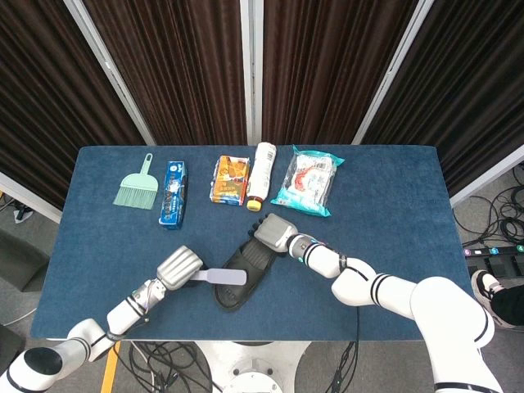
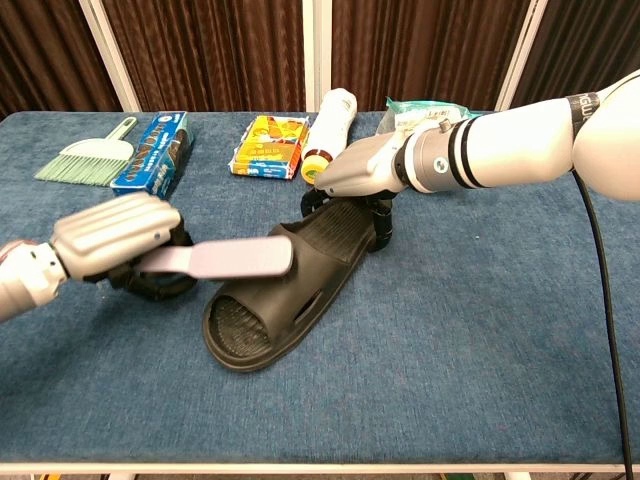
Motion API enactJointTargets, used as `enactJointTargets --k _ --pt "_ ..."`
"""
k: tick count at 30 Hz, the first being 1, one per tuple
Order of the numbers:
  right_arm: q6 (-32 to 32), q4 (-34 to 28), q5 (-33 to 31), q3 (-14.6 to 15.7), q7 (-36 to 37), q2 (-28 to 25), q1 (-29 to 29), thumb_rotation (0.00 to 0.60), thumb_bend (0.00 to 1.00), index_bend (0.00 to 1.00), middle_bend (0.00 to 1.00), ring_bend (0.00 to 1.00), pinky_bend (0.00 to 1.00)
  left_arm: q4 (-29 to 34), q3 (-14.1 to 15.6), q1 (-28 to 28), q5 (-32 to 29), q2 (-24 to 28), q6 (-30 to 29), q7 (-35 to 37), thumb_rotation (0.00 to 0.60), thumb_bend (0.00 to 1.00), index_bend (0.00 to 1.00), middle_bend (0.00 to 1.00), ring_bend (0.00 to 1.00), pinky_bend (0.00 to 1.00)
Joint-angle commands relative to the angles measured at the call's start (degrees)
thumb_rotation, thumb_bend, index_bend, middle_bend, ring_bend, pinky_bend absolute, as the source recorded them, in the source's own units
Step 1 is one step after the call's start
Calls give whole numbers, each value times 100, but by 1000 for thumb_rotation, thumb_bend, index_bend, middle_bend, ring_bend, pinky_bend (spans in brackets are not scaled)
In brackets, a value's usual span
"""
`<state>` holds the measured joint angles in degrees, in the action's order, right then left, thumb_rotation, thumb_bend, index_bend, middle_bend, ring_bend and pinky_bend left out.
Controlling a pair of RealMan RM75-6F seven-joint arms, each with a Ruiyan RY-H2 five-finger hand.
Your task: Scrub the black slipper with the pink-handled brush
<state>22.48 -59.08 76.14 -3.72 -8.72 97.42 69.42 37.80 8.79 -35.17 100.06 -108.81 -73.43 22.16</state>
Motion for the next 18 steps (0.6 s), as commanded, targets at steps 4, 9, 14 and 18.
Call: enactJointTargets --k 4,9,14,18 --pt "48 -34 -32 0 -49 -25 -25 600 249 528 406 205 240 536 201 154 213 313 -288 -231 600 481 1000 1000 1000 1000" --pt "24 -140 -83 42 -167 -104 -36 600 198 346 331 106 138 938 31 358 74 562 -685 -292 600 481 1000 1000 1000 1000" --pt "-4 -382 -286 58 -333 -277 -63 600 13 0 24 0 0 1019 -385 536 -480 623 -584 -286 600 480 1000 1000 1000 1000" --pt "282 -853 -429 41 -534 -567 -171 600 0 0 0 0 0 946 -757 548 -1052 594 -60 -469 600 480 1000 1000 999 1000"
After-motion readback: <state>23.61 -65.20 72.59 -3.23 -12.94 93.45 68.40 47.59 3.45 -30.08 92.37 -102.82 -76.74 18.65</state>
